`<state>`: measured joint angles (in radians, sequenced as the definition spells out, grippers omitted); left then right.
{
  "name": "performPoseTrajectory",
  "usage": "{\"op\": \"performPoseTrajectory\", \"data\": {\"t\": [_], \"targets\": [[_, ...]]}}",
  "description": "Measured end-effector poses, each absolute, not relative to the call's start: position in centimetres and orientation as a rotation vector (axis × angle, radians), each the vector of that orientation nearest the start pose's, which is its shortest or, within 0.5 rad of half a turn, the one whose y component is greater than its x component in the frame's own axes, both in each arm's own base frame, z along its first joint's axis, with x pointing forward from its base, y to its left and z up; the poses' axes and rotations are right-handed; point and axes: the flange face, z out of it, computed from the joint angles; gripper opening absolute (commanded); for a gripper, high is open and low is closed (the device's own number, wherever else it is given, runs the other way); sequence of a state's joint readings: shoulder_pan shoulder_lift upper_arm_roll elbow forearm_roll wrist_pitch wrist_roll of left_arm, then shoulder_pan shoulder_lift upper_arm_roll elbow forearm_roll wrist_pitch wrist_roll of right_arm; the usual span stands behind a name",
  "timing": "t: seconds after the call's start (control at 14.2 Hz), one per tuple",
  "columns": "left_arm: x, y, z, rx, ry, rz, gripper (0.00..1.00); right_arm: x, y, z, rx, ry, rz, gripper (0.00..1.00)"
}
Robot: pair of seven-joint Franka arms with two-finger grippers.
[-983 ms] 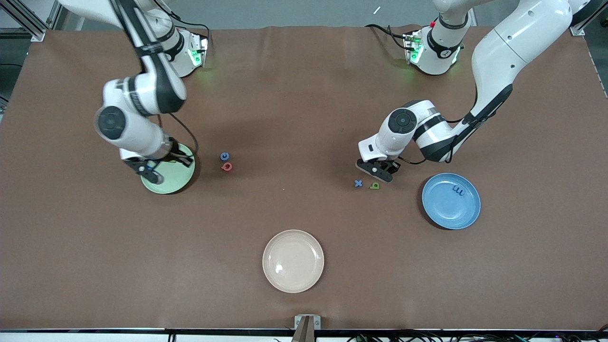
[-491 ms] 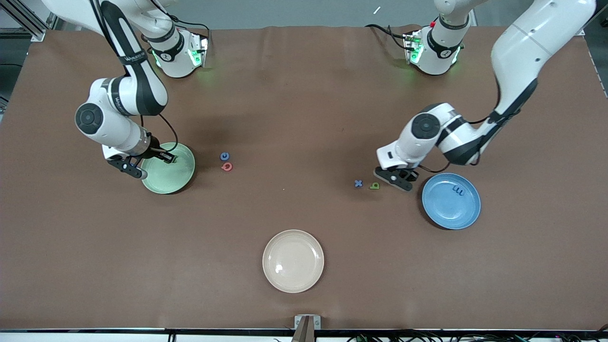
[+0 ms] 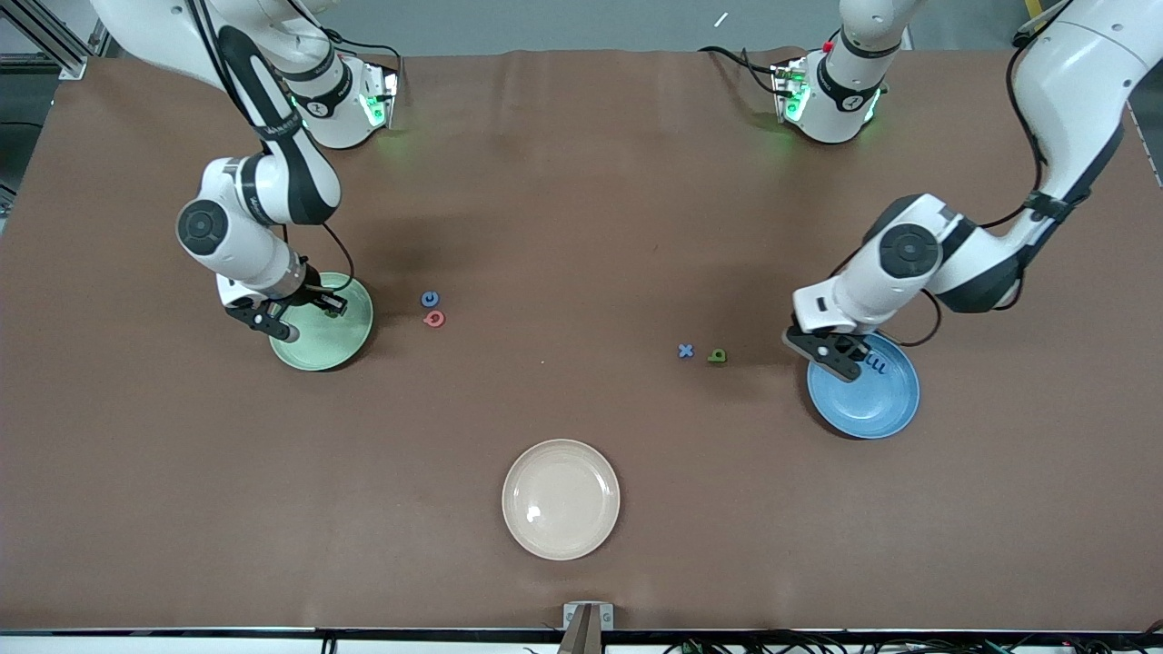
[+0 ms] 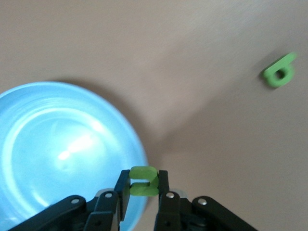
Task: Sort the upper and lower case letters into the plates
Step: 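Carry the u to the blue plate while the right gripper drops B, then release the u with the left gripper while the right grasps pink a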
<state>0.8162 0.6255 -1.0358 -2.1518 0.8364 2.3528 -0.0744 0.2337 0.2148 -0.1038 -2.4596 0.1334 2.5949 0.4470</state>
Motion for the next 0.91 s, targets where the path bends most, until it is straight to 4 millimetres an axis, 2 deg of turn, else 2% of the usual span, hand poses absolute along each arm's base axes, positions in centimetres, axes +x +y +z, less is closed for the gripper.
{"op": "performPoseTrajectory", "data": {"t": [0.07, 0.14, 0.21, 0.28, 0.49, 0.63, 0.77, 0.91], "targets": [[54.9, -10.2, 23.5, -2.914, 1.075, -0.046, 0.17, 46.9, 6.1, 19.6, -3.055, 0.656, 0.130, 0.05], [55.1, -9.3, 23.5, -2.904, 1.099, -0.047, 0.17, 46.9, 6.5, 18.8, -3.062, 0.644, 0.125, 0.28], [55.3, -8.7, 23.5, -2.895, 1.122, -0.046, 0.17, 46.7, 6.8, 18.0, -3.068, 0.634, 0.129, 0.85], [55.4, -8.3, 23.3, -2.888, 1.140, -0.042, 0.17, 46.8, 7.0, 17.9, -3.070, 0.631, 0.126, 1.00], [55.8, -7.1, 22.9, -2.863, 1.187, -0.033, 0.17, 46.7, 7.1, 17.9, -3.073, 0.628, 0.156, 1.00], [56.0, -6.2, 22.3, -2.835, 1.206, -0.036, 0.17, 47.3, 7.4, 19.0, -3.073, 0.620, 0.217, 1.00], [56.1, -5.5, 21.3, -2.819, 1.223, -0.049, 0.17, 49.4, 8.3, 23.0, -3.065, 0.602, 0.329, 1.00], [56.1, -5.0, 20.1, -2.829, 1.230, -0.059, 0.18, 51.7, 9.5, 28.5, -3.050, 0.598, 0.375, 1.00]]}}
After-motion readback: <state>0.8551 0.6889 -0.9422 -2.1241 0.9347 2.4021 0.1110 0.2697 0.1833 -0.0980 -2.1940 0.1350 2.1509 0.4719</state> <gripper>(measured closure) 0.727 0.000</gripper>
